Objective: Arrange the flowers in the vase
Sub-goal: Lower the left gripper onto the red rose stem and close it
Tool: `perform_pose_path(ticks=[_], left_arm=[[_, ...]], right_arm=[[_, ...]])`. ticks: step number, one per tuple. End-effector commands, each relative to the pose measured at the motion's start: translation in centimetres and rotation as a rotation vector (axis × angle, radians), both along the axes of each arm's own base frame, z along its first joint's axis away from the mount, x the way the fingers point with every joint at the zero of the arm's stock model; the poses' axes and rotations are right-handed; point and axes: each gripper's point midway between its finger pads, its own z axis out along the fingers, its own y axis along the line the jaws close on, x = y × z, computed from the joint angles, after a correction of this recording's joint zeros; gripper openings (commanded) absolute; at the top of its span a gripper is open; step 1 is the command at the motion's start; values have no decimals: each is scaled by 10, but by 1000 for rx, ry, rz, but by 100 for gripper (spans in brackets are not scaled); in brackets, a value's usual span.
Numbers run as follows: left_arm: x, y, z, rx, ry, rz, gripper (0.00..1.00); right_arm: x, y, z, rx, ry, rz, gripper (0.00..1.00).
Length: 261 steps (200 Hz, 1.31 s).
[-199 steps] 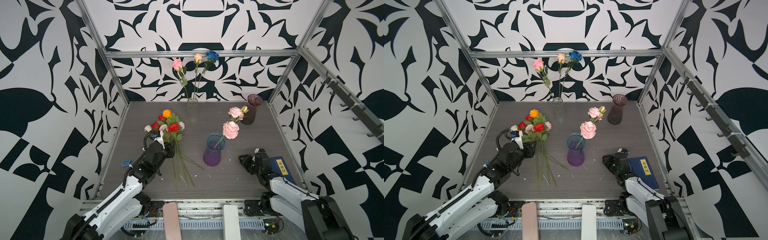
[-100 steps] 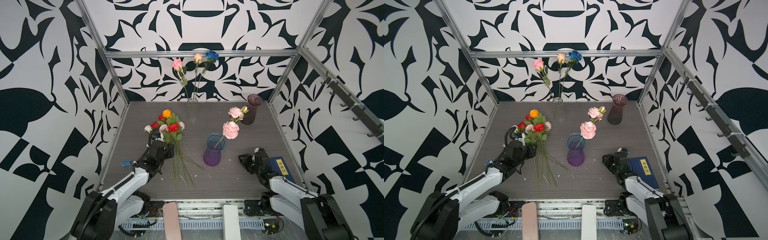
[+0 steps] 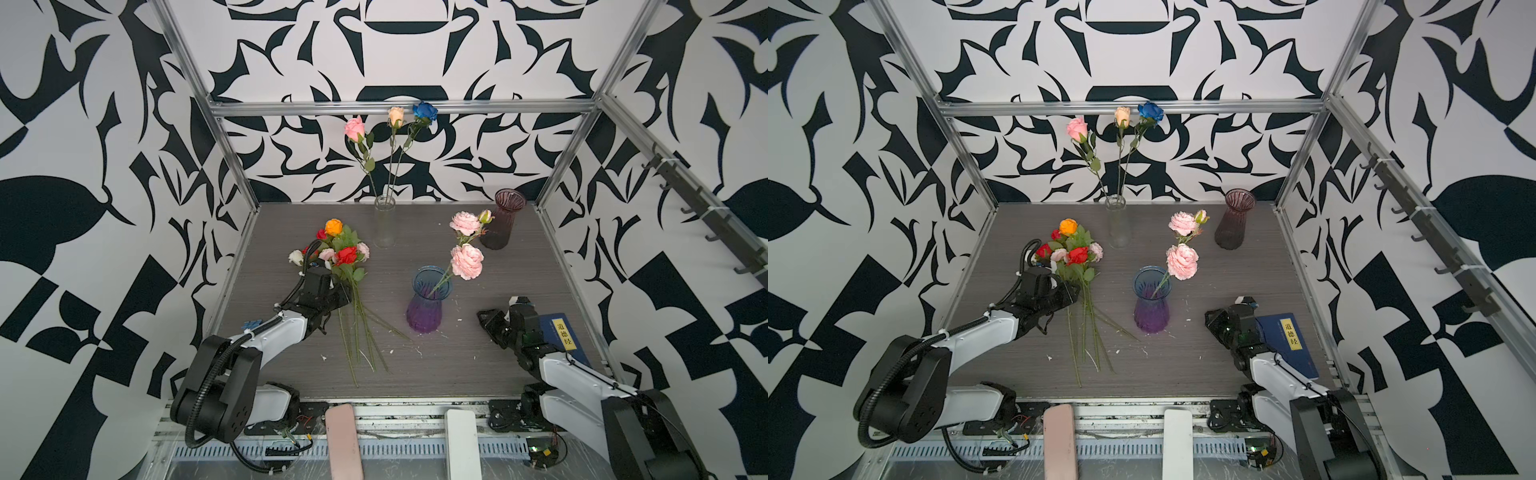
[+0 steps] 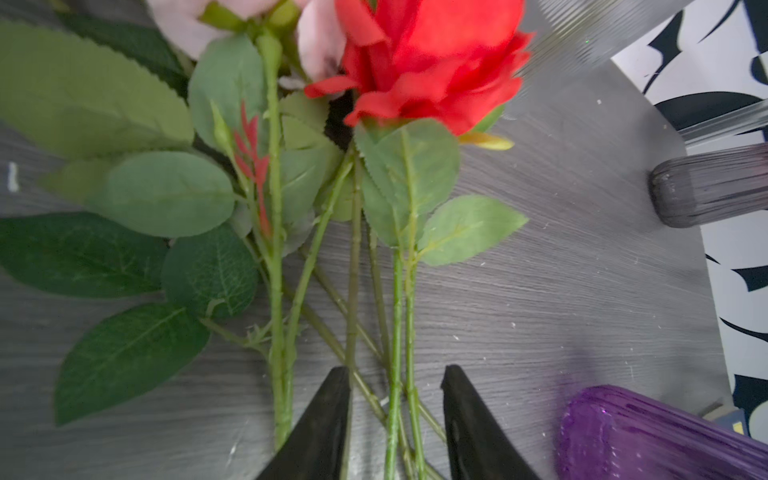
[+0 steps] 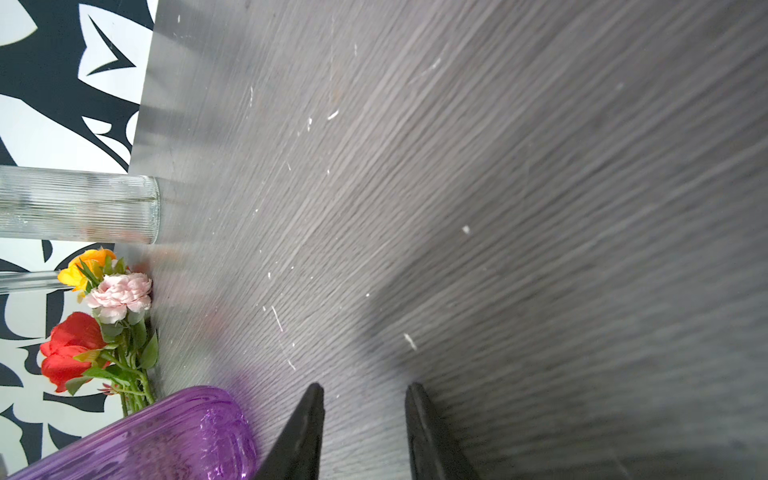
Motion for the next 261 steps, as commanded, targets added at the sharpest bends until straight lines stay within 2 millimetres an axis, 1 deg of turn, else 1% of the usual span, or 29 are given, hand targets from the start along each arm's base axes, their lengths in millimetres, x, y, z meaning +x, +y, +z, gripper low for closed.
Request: perform_pose_path(ticks=[1, 19, 84, 168, 173, 185, 192, 241, 261], left_arm=[[7, 0, 2, -31, 28, 16, 42], [8, 1, -2, -29, 49, 23, 42], [12, -6, -9, -40, 96, 0, 41], [12, -1, -18, -74, 141, 28, 38], [12, 0, -19, -78, 142, 29, 35], [13, -1, -19, -90, 144, 30, 23], [13, -1, -20, -99, 147, 28, 21], [14, 0, -24, -121, 167, 35, 19], [15, 1, -27, -127, 181, 44, 20]], right_arm=[[-5, -2, -6, -7, 33, -4, 37], [-6, -3, -6, -6, 32, -4, 37], [-6, -4, -6, -4, 28, -8, 37], [-7, -5, -6, 0, 33, -12, 37], [-6, -5, -6, 1, 31, -13, 37], [-7, -5, -6, 2, 31, -12, 37], [-6, -5, -6, 1, 31, -13, 37], [-7, -5, -7, 2, 36, -13, 37], [-6, -5, -7, 1, 36, -16, 37]])
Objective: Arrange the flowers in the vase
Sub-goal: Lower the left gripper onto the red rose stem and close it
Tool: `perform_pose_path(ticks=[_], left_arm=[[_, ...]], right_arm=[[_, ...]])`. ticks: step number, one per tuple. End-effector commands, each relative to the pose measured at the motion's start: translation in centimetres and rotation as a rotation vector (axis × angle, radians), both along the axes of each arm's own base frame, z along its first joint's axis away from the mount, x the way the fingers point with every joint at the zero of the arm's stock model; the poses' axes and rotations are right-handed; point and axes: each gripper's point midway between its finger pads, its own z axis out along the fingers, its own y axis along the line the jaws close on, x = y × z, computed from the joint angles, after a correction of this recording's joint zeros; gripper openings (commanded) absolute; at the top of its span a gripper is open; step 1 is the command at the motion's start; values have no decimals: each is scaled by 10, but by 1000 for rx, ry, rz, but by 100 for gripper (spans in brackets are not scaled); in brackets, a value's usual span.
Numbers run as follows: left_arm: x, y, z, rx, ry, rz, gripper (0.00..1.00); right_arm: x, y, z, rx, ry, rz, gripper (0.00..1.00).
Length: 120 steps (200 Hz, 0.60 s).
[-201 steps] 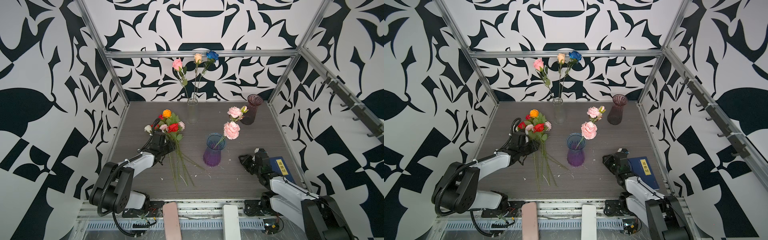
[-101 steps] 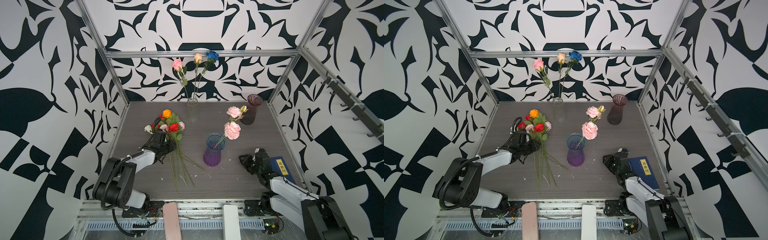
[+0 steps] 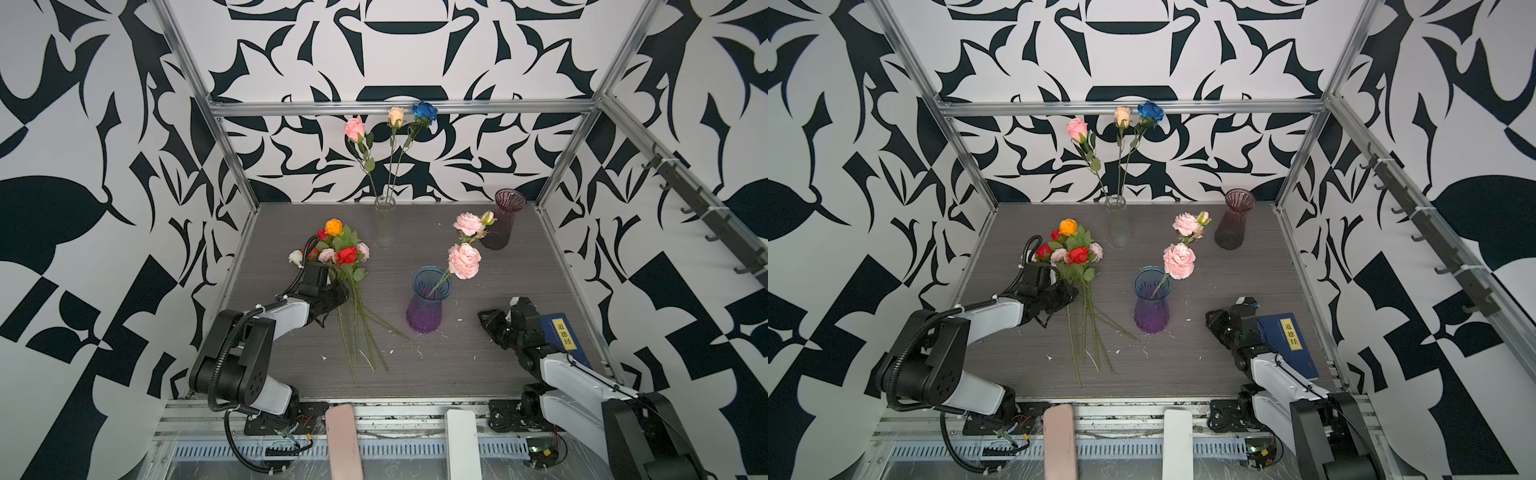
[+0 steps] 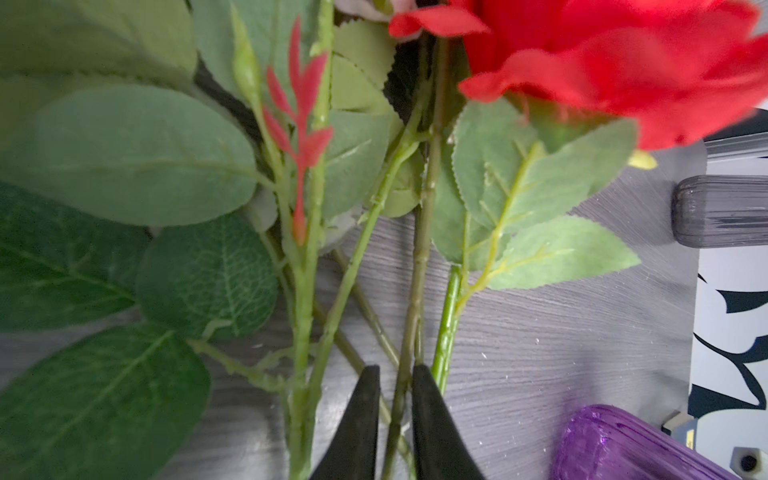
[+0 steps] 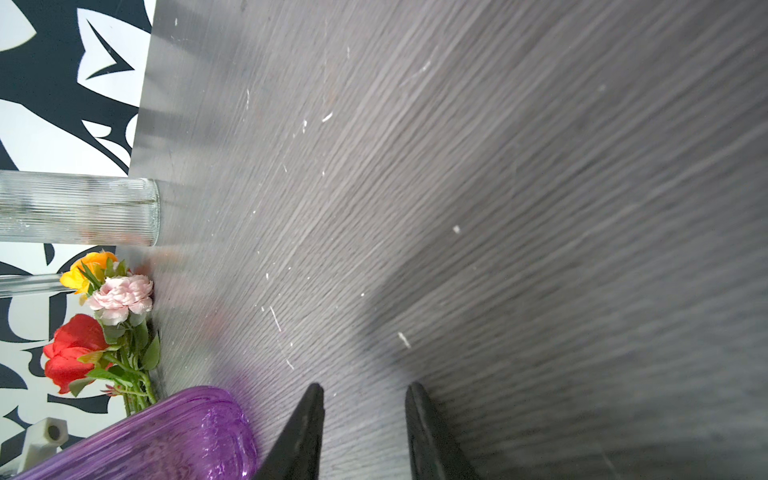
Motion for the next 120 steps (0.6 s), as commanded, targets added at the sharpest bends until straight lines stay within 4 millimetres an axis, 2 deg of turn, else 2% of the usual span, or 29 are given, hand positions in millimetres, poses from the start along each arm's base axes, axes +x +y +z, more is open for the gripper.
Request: perform_pose_path(ticks=[1, 32, 35, 71, 120], left_arm=[[5, -1, 1, -24, 14, 12, 20], [7, -2, -2, -33, 34, 7, 20], [7, -3, -2, -36, 34, 5, 15], [7, -3, 0, -57, 20, -2, 0], [-1, 12, 17, -44, -63, 54, 0]], right_arm=[[-6, -3, -7, -8, 32, -7, 37], [-6, -3, -8, -7, 33, -8, 37], [-6, -3, -8, -7, 33, -9, 37], [-6, -3, -8, -7, 33, -8, 37], [-7, -4, -6, -8, 30, -12, 37]])
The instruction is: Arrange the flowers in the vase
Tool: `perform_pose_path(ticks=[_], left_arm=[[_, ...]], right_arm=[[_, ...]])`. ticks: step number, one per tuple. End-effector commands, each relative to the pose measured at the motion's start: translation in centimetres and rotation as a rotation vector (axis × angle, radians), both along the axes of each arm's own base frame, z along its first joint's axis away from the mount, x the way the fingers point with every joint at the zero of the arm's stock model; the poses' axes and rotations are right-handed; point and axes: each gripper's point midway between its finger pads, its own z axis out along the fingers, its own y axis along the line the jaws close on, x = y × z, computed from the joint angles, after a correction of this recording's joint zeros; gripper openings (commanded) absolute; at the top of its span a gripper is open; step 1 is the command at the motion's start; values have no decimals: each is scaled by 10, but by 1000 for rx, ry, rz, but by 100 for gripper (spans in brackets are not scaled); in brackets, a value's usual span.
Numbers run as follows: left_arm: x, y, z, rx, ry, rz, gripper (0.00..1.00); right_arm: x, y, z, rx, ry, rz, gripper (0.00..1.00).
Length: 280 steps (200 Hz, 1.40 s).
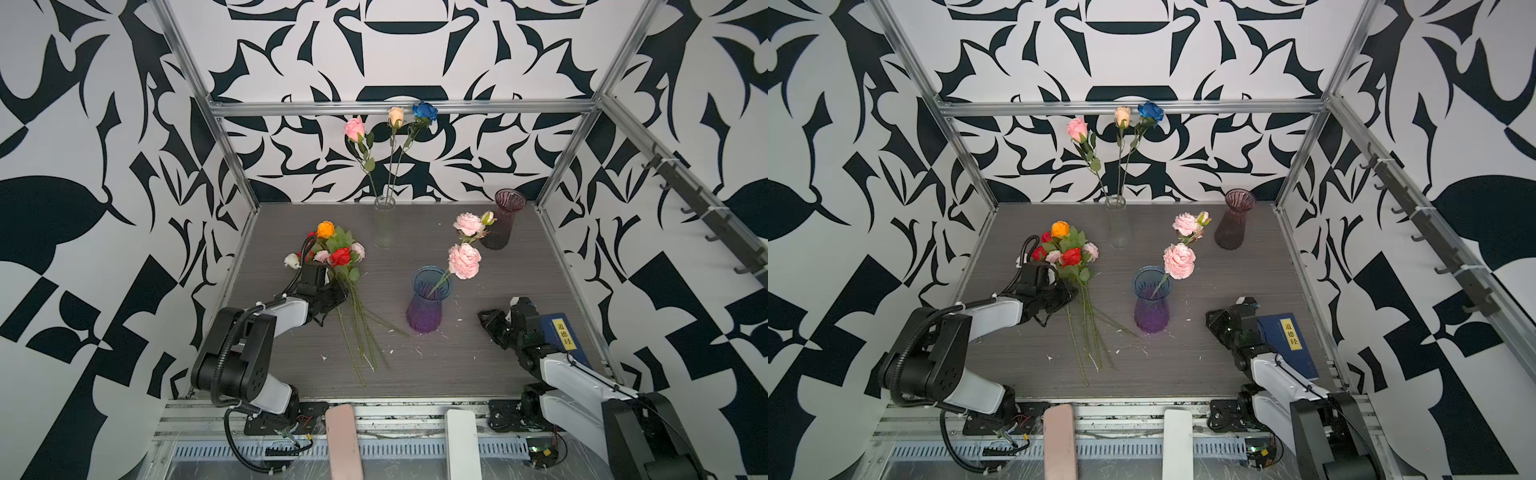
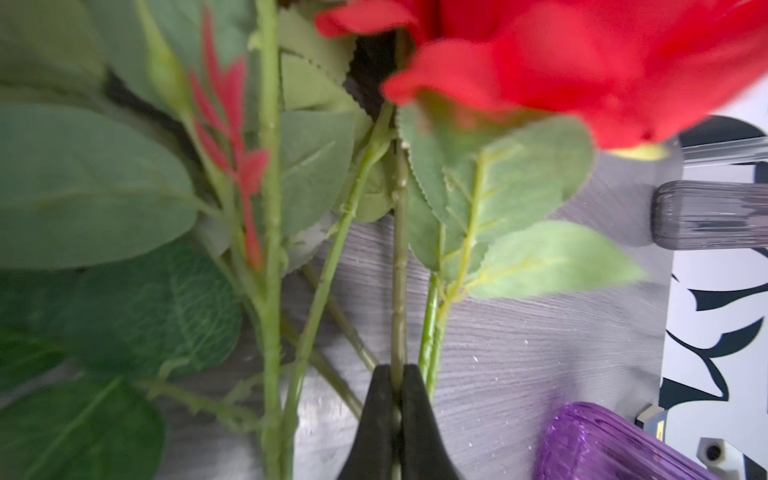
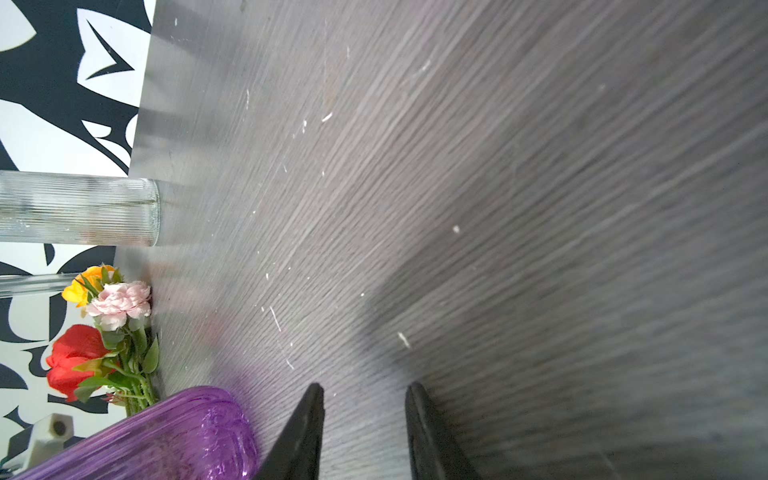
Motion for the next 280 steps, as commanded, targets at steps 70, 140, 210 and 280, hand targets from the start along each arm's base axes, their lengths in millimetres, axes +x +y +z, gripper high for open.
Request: perform_pose_path(ticks=[70, 140, 210, 280], left_arm=[[-28, 25, 67, -3, -273, 72, 0], [-48, 20, 155, -41, -497, -4, 0], [-54, -14, 242, -295, -643, -89, 0], [-89, -76, 345, -258, -960, -211, 0]], right_arm=[[-11, -6, -8, -7, 37, -28, 37], [-15, -8, -16, 1, 70, -47, 37], [-18, -9, -19, 4, 80, -60, 37], [-16, -8, -22, 4, 99, -53, 37]])
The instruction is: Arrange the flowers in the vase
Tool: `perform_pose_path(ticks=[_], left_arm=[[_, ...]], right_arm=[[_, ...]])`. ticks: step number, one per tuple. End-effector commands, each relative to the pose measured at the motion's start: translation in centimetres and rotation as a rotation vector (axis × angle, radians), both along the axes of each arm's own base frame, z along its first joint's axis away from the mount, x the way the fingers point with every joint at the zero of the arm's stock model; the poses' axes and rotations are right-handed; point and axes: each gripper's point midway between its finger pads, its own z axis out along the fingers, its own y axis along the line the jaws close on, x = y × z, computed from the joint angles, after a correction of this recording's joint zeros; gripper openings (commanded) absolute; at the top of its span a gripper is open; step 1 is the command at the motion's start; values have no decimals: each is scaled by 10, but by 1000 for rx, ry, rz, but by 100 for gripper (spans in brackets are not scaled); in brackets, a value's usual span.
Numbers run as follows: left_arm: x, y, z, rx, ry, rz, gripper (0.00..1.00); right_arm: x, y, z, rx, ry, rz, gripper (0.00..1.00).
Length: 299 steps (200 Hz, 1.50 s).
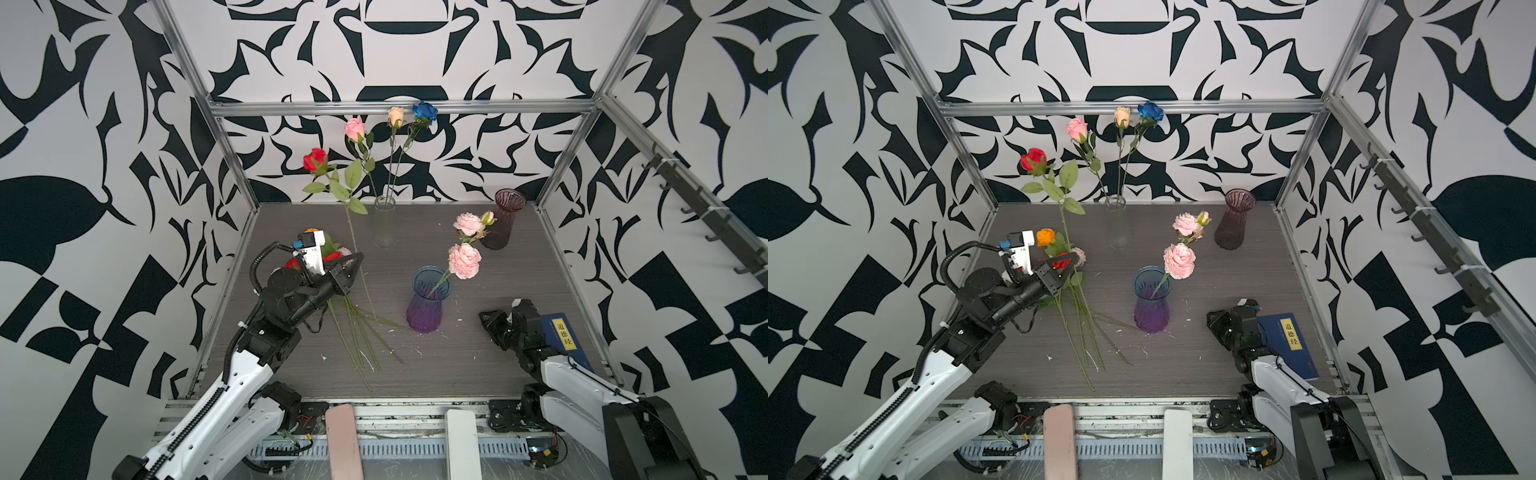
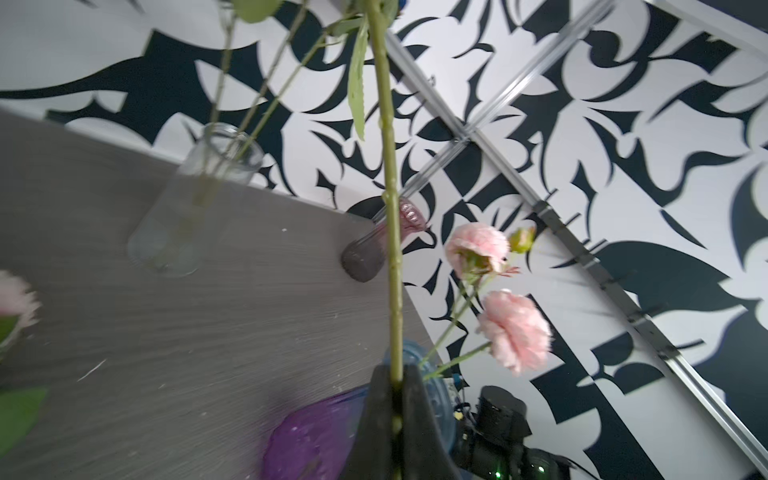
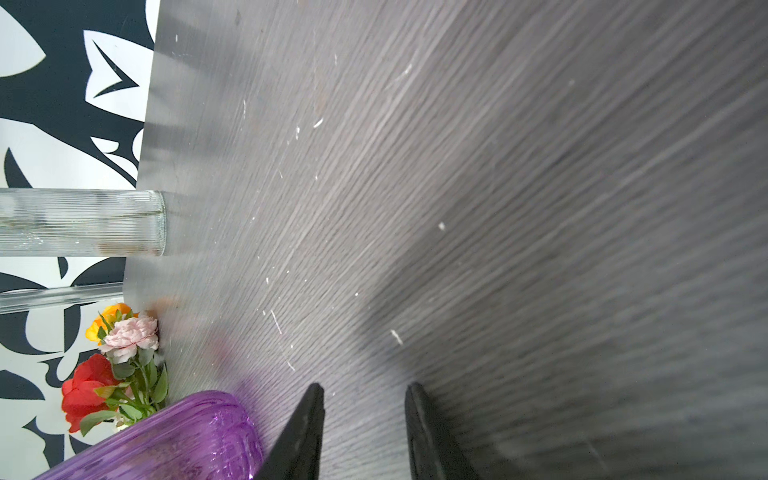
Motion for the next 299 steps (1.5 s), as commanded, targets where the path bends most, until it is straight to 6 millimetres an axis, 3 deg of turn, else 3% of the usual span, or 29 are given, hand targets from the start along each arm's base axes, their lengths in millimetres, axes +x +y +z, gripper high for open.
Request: perform_pose_path(ticks=[1, 102, 166, 173, 193, 272, 285, 299], left_arm=[[0, -5, 41, -4, -158, 67, 0], [-2, -77, 99, -92, -395, 38, 0], [-22, -123, 127, -90, -688, 76, 0], [-18, -137, 113, -49, -682, 60, 0], [-17, -145, 99, -20, -671, 48, 0], [-20, -150, 8, 116, -546, 27, 0], [-18, -151, -1, 140, -522, 21, 9], [-17, -155, -10, 177, -496, -1, 32]], right_arm=[[-15, -6, -21, -21, 96, -20, 37], [-14, -6, -18, -18, 77, -20, 37], [-13, -5, -13, -19, 58, -15, 37], [-13, -5, -13, -18, 54, -16, 37], [-12, -5, -11, -19, 50, -13, 37], [-10, -4, -11, -19, 46, -4, 37], [-10, -4, -10, -19, 45, -4, 37], [-10, -4, -10, -19, 45, -4, 37]])
